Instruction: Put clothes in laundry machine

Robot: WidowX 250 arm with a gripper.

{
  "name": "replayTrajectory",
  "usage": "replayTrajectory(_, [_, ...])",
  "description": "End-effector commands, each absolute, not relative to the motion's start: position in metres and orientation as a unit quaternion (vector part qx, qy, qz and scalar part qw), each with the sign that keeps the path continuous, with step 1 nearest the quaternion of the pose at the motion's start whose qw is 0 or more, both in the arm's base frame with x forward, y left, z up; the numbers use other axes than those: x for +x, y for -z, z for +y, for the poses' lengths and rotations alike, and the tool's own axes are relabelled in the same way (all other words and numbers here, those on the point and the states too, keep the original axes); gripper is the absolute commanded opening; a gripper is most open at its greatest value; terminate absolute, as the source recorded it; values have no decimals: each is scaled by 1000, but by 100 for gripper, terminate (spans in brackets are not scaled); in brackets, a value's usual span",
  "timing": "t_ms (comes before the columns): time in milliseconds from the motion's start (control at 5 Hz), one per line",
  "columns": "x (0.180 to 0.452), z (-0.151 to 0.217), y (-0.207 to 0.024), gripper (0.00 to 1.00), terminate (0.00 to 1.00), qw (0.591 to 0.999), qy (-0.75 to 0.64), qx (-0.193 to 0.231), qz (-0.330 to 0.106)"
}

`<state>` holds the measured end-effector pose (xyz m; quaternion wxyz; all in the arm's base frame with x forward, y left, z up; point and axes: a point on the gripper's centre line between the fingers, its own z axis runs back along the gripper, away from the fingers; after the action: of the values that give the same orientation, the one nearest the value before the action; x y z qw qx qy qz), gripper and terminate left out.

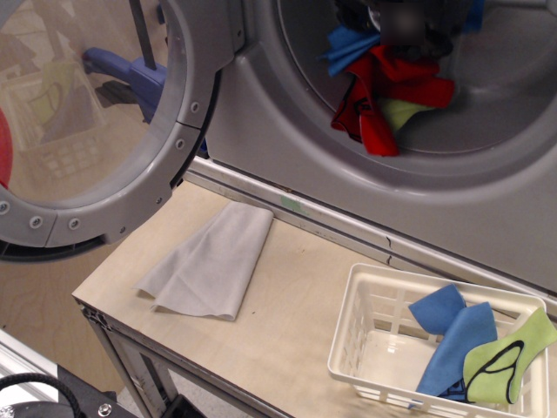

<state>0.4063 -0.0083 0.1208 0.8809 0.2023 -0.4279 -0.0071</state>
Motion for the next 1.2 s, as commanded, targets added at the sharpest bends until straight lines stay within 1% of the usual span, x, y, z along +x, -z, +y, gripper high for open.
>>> replayTrajectory(0, [358, -20, -152, 100, 0, 879, 32, 158, -449])
replayTrajectory(200, [346, -24, -153, 100, 0, 893, 26, 135, -428])
replayTrajectory(400, [321, -30, -146, 100, 0, 920, 38, 94, -379])
replayTrajectory(600, [298, -38, -139, 100, 0, 947, 51, 36, -315])
replayTrajectory(800, [276, -53, -132, 100, 0, 959, 73, 8, -274])
replayTrajectory(1000, [276, -53, -132, 100, 0, 959, 73, 8, -274])
